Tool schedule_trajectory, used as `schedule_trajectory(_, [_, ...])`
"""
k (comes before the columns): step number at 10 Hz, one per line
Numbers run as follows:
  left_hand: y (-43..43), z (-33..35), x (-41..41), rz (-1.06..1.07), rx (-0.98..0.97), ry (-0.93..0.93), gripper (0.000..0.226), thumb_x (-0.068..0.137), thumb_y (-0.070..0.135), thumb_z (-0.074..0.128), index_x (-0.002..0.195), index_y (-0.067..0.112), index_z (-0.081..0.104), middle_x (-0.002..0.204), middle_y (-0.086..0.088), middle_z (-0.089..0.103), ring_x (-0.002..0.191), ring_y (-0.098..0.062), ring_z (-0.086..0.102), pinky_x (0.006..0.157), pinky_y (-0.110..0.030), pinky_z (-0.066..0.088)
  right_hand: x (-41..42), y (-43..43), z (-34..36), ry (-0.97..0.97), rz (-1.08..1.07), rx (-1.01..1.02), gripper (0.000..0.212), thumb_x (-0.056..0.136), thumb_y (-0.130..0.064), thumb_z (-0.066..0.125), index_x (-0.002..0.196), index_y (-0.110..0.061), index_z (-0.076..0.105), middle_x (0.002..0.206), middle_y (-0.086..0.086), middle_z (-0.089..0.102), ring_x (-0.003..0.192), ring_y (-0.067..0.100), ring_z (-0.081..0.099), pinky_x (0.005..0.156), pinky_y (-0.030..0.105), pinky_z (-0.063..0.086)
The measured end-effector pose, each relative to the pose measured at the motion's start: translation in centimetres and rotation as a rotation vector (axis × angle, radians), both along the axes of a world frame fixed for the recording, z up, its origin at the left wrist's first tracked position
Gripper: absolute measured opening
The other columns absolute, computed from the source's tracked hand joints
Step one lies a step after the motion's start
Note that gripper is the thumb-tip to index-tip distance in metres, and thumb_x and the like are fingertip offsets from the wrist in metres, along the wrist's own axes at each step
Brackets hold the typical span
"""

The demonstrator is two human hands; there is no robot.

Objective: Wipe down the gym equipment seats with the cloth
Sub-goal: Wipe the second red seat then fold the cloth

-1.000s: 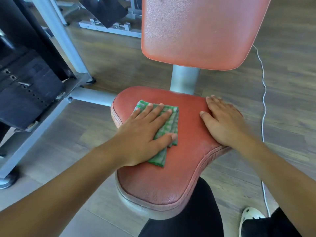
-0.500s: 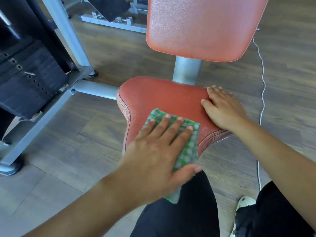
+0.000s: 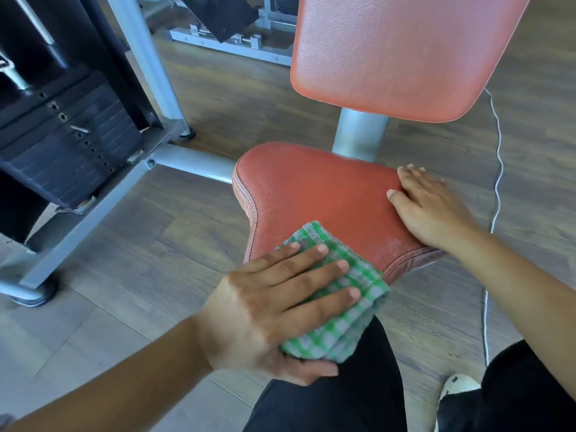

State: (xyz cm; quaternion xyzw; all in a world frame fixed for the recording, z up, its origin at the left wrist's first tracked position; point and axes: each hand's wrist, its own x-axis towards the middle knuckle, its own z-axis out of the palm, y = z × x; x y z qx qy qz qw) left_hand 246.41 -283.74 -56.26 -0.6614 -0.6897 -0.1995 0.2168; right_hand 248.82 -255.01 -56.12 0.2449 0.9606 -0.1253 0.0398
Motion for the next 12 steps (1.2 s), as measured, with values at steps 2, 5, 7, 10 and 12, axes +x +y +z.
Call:
schedule_trajectory(2, [-0.2,-0.1,-3.3,-0.115,-0.016,-0.252,0.073,0.091,0.065,0.032,0.122,0.007,0.063,0.132,-0.016,0.056,0.129,-0.028,0.049,0.103,-0.048,0.043,-0.1,0.0,-0.1,-0.004,-0.004,0.010,0.060,0.101,-0.040,0.028,0.153,-0.013,0.016,0.161,0.005,0.010,0.148,0.016,0.005,0.119,0.035,0.002])
schedule_trajectory(5, [1.7,0.3,-10.1,-0.055,-0.274,-0.453,0.065,0.097,0.054,0.028,0.139,0.007,0.047,0.147,-0.012,0.041,0.140,-0.021,0.034,0.117,-0.044,0.024,-0.2,-0.2,0.1,-0.023,-0.003,0.017,0.060,0.101,-0.040,0.026,0.154,-0.013,0.014,0.161,0.005,0.008,0.148,0.015,0.004,0.119,0.036,0.000])
schedule_trajectory(7, [4.7,-0.3,-15.8,0.205,-0.324,-0.379,0.068,0.089,0.057,0.033,0.139,0.014,0.047,0.147,-0.011,0.042,0.138,-0.025,0.036,0.116,-0.031,0.017,-0.2,0.0,0.0,-0.017,-0.007,0.016,0.060,0.101,-0.040,0.027,0.154,-0.015,0.014,0.161,0.004,0.008,0.148,0.014,0.004,0.119,0.035,0.000])
schedule_trajectory(10, [10.7,0.9,-12.1,0.295,-0.659,-0.343,0.072,0.085,0.063,0.017,0.151,0.035,0.009,0.160,0.005,0.004,0.147,-0.014,0.001,0.118,-0.032,-0.003,-0.1,0.1,-0.2,0.000,-0.006,0.008,0.059,0.101,-0.040,0.027,0.154,-0.016,0.015,0.161,0.003,0.009,0.148,0.013,0.003,0.118,0.032,-0.001])
schedule_trajectory(12, [5.4,0.5,-16.2,0.366,-0.445,-0.515,0.076,0.080,0.065,0.024,0.148,0.031,0.027,0.158,0.002,0.019,0.147,-0.018,0.012,0.120,-0.037,0.006,-0.2,0.0,-0.3,0.002,-0.017,0.030,0.060,0.101,-0.041,0.026,0.154,-0.016,0.014,0.161,0.002,0.009,0.148,0.013,0.004,0.117,0.032,0.000])
